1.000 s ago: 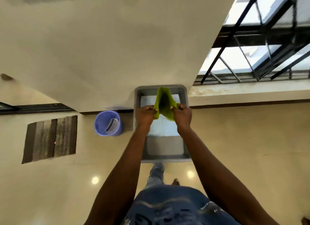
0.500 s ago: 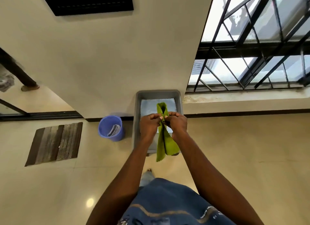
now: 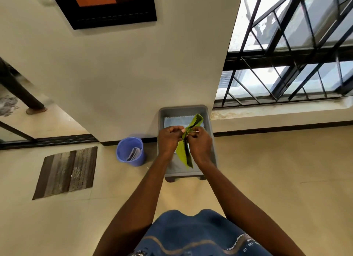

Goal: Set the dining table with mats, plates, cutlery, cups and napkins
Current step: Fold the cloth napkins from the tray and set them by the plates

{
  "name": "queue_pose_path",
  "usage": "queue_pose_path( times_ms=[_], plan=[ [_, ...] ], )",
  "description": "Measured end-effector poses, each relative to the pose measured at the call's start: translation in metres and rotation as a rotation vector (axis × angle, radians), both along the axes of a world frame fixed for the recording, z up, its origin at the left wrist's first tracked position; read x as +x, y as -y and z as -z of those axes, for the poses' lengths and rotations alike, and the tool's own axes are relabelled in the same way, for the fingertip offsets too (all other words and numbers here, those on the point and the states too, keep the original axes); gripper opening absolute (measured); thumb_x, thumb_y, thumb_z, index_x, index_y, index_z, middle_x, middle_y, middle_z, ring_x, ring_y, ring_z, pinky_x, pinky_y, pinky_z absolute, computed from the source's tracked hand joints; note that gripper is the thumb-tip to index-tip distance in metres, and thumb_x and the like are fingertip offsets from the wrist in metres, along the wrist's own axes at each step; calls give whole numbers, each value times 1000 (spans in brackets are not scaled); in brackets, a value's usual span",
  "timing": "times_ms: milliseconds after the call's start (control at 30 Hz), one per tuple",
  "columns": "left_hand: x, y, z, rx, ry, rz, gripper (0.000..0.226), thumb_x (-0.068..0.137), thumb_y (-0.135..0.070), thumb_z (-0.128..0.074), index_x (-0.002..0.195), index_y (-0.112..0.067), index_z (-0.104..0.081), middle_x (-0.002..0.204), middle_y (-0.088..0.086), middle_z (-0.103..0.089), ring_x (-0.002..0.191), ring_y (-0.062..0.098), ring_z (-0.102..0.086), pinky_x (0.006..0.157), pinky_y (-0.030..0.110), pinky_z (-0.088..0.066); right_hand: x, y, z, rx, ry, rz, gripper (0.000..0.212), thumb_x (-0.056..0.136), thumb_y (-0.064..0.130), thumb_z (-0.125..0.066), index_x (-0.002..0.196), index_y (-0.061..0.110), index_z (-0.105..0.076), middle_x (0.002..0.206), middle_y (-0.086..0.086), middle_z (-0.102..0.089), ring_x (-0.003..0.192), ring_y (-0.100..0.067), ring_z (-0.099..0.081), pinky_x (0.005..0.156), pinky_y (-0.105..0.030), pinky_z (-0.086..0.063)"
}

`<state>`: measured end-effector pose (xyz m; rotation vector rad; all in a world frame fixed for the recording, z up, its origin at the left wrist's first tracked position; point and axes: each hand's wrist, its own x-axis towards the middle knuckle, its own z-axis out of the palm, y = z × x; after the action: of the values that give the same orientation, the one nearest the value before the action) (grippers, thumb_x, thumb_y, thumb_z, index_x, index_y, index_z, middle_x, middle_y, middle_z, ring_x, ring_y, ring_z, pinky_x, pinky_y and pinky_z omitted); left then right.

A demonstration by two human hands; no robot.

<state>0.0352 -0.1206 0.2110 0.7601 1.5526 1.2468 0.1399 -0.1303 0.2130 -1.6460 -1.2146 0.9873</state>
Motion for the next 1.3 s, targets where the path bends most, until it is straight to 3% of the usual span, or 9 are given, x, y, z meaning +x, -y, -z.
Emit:
queue_pose_path(
  times_ms=[67,167,467,600,667,733,1033,1167,1300],
  plan=[
    [-4,-1,-2,-7,22,-1,9,85,-5,-73,83,-14,-73,86,13,-73,82,29,-71,81,38,-59,-5,1,-5,55,77,-12,13,86,5,-60,97,11,-66,79,5,-63,69,-5,-58,58,-10,-45],
    [-10,-1,-5,-20,40,15,12,88,-6,-70,82,-16,-72,87,12,-72,84,27,-70,81,37,-59,-10,3,-4,112,94,-16,18,86,2,-60,102,8,-66,81,4,-63,72,-8,-60,64,-20,-49],
    [-13,8,-4,-13,-17,15,10,87,-6,-70,97,-5,-73,93,14,-74,84,26,-73,77,32,-60,-14,17,-5,207,62,7,15,88,5,-62,101,13,-65,77,8,-61,69,-5,-61,61,-15,-50],
    [-12,11,-2,0,-84,-17,6,88,-8,-70,91,-11,-74,90,12,-74,81,24,-73,75,32,-61,-12,20,-3,245,82,54,8,90,6,-62,94,12,-64,69,10,-59,61,-2,-58,56,-19,-48],
    [-9,13,0,4,-131,8,7,87,-9,-70,90,-15,-74,87,9,-74,80,23,-73,78,35,-61,-11,21,-2,244,85,44,6,91,6,-61,93,11,-64,68,16,-56,61,2,-57,56,-12,-46],
    [-7,15,1,5,-160,29,9,87,-9,-70,92,-15,-75,87,7,-75,79,20,-73,80,36,-60,-12,22,0,232,87,1,11,91,5,-61,100,10,-64,72,18,-56,64,3,-59,60,-8,-46],
    [-8,12,-3,1,-87,49,4,89,-13,-70,87,-13,-73,87,12,-74,79,25,-73,77,35,-61,-7,22,2,226,126,-84,29,90,0,-56,117,8,-61,84,10,-60,70,-7,-60,64,-18,-53],
    [-17,9,-7,1,15,121,10,81,-6,-77,89,-8,-70,83,12,-72,76,21,-71,75,28,-60,-3,19,-1,142,60,-121,37,95,3,-53,131,10,-50,95,5,-59,75,-3,-57,62,-7,-46],
    [-27,5,-9,-11,-9,165,19,82,8,-70,100,5,-68,79,11,-71,72,17,-71,71,24,-60,3,11,-4,64,-6,-131,39,97,9,-52,135,11,-47,104,-5,-63,82,-14,-62,68,-19,-52]
  ],
)
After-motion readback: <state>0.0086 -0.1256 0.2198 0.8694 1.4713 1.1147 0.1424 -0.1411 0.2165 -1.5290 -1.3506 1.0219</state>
